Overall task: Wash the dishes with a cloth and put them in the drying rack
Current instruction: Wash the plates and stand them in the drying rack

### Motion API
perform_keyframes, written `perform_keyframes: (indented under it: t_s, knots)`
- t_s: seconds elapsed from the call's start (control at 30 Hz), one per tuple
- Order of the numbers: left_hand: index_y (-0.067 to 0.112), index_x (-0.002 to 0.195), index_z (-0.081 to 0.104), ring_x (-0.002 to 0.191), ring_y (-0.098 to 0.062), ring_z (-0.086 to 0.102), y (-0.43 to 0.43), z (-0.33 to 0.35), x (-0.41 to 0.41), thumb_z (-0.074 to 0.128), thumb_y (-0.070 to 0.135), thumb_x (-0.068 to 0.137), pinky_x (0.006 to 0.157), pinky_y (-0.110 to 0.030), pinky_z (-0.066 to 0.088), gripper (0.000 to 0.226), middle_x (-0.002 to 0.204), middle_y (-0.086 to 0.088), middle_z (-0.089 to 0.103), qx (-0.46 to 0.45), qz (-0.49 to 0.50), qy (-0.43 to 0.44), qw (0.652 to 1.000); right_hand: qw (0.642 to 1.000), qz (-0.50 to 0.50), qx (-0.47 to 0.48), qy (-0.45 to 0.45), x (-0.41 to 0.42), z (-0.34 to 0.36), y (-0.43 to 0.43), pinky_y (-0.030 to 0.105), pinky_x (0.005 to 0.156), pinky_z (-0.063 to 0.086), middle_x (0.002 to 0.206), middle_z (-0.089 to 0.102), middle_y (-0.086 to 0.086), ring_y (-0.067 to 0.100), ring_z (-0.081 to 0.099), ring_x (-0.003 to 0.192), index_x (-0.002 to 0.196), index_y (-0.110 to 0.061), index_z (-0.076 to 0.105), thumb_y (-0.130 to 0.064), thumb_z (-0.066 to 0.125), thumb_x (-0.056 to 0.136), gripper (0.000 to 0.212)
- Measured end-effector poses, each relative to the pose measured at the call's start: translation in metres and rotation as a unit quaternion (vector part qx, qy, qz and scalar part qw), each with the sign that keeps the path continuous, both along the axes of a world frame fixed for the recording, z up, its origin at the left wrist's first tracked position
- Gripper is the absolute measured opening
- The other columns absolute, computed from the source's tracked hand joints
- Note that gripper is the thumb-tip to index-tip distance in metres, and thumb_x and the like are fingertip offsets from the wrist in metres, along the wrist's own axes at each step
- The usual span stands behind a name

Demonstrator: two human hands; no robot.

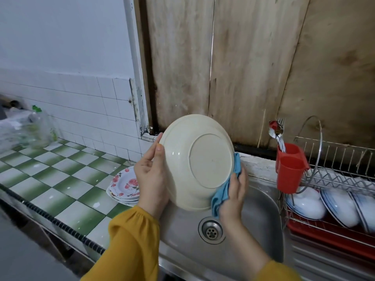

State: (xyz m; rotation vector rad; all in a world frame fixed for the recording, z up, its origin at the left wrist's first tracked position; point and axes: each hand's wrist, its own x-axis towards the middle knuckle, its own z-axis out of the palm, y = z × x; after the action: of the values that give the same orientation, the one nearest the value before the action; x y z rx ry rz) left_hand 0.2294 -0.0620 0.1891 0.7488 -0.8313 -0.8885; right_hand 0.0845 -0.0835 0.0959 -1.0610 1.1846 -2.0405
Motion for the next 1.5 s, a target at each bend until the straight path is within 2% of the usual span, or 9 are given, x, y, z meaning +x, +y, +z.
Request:
perform_keyframes:
  t_s: [0.13, 0.23, 0.47, 0.67, 0.87, 1.03, 1.27, 1.4, 1.5]
  knots:
    - [0.023, 0.117, 0.065, 0.095, -0.01, 0.07, 0.003, 0.001, 0.002, 0.052, 0.011, 0.098, 0.087, -0.029, 0.057, 0.026, 0.098, 0.012, 0.075, -0.032, -0.036, -0.114, 0.992, 0.994, 0.029, 0.099, 0.03, -0.02, 0.041, -0.017, 0.04, 0.099, 0.045, 0.125, 0.058, 0.007, 0.017, 0.055, 0.11, 0.115, -0.037, 0.054, -0.03, 0.041, 0.098, 0.022]
    - [0.026, 0.112, 0.067, 0.094, -0.004, 0.069, 0.013, -0.008, -0.015, 0.052, 0.007, 0.097, 0.084, -0.021, 0.055, 0.028, 0.097, 0.015, 0.074, -0.039, -0.066, -0.164, 0.983, 0.978, -0.036, 0.141, 0.146, -0.016, 0.056, -0.007, 0.045, 0.114, 0.028, 0.141, 0.047, 0.004, 0.023, 0.037, 0.132, 0.137, -0.02, 0.052, -0.045, 0.036, 0.086, 0.059]
    - [0.028, 0.115, 0.071, 0.117, -0.018, 0.063, 0.01, -0.031, -0.023, 0.051, 0.014, 0.1, 0.101, -0.037, 0.049, 0.028, 0.115, 0.002, 0.071, 0.009, -0.02, -0.071, 0.997, 0.847, -0.087, -0.091, 0.517, 0.016, 0.005, 0.041, 0.041, 0.122, 0.013, 0.159, 0.025, 0.002, 0.027, 0.015, 0.149, 0.153, -0.028, 0.023, -0.042, 0.031, 0.1, 0.056]
    - [0.028, 0.115, 0.064, 0.107, -0.002, 0.065, 0.017, -0.028, -0.019, 0.05, 0.012, 0.099, 0.09, -0.018, 0.051, 0.028, 0.107, 0.02, 0.071, 0.005, -0.023, -0.107, 0.994, 0.938, -0.027, 0.158, 0.307, 0.002, 0.022, 0.015, 0.042, 0.12, 0.001, 0.163, 0.001, -0.007, 0.017, -0.005, 0.149, 0.151, -0.039, 0.009, -0.059, 0.017, 0.087, 0.067]
    - [0.026, 0.115, 0.068, 0.116, -0.021, 0.063, 0.015, -0.027, -0.011, 0.052, 0.015, 0.098, 0.1, -0.039, 0.05, 0.026, 0.117, -0.002, 0.071, 0.007, -0.005, -0.085, 0.996, 0.888, -0.042, -0.053, 0.454, 0.023, 0.017, 0.031, 0.03, 0.121, 0.0, 0.162, 0.012, -0.008, 0.016, 0.001, 0.15, 0.154, -0.04, 0.006, -0.05, 0.021, 0.101, 0.056]
    - [0.028, 0.11, 0.069, 0.105, -0.013, 0.068, 0.031, -0.027, -0.006, 0.055, 0.026, 0.088, 0.086, -0.024, 0.055, 0.026, 0.108, 0.005, 0.074, -0.018, -0.027, -0.107, 0.994, 0.989, 0.029, 0.107, 0.096, -0.006, 0.027, 0.0, 0.033, 0.106, 0.038, 0.127, 0.055, -0.006, 0.01, 0.049, 0.12, 0.118, -0.034, 0.059, -0.04, 0.045, 0.097, 0.026]
    - [0.023, 0.107, 0.072, 0.094, -0.011, 0.068, 0.031, -0.021, 0.004, 0.058, 0.025, 0.094, 0.079, -0.021, 0.054, 0.019, 0.102, 0.007, 0.074, -0.022, -0.074, -0.153, 0.985, 0.942, 0.142, 0.268, -0.144, -0.03, 0.051, -0.015, 0.029, 0.06, 0.04, 0.056, 0.056, 0.003, 0.02, 0.05, 0.057, 0.064, -0.014, 0.056, -0.031, 0.055, 0.094, 0.034]
    - [0.037, 0.093, 0.061, 0.102, -0.018, 0.057, 0.008, -0.033, 0.008, 0.037, 0.026, 0.102, 0.082, -0.018, 0.044, 0.028, 0.094, 0.017, 0.066, 0.152, 0.051, -0.323, 0.933, 0.97, 0.05, 0.19, -0.142, -0.029, 0.055, -0.011, 0.028, 0.057, 0.037, 0.066, 0.053, 0.003, 0.018, 0.049, 0.062, 0.072, -0.013, 0.055, -0.026, 0.056, 0.093, 0.025]
    - [0.026, 0.112, 0.06, 0.11, -0.03, 0.05, 0.002, -0.023, 0.007, 0.032, 0.044, 0.085, 0.096, -0.047, 0.043, 0.043, 0.117, -0.004, 0.061, 0.307, 0.031, -0.238, 0.921, 0.983, -0.003, 0.12, -0.142, -0.034, 0.051, -0.01, 0.029, 0.055, 0.035, 0.061, 0.045, 0.002, 0.016, 0.045, 0.056, 0.063, -0.016, 0.045, -0.025, 0.057, 0.094, 0.034]
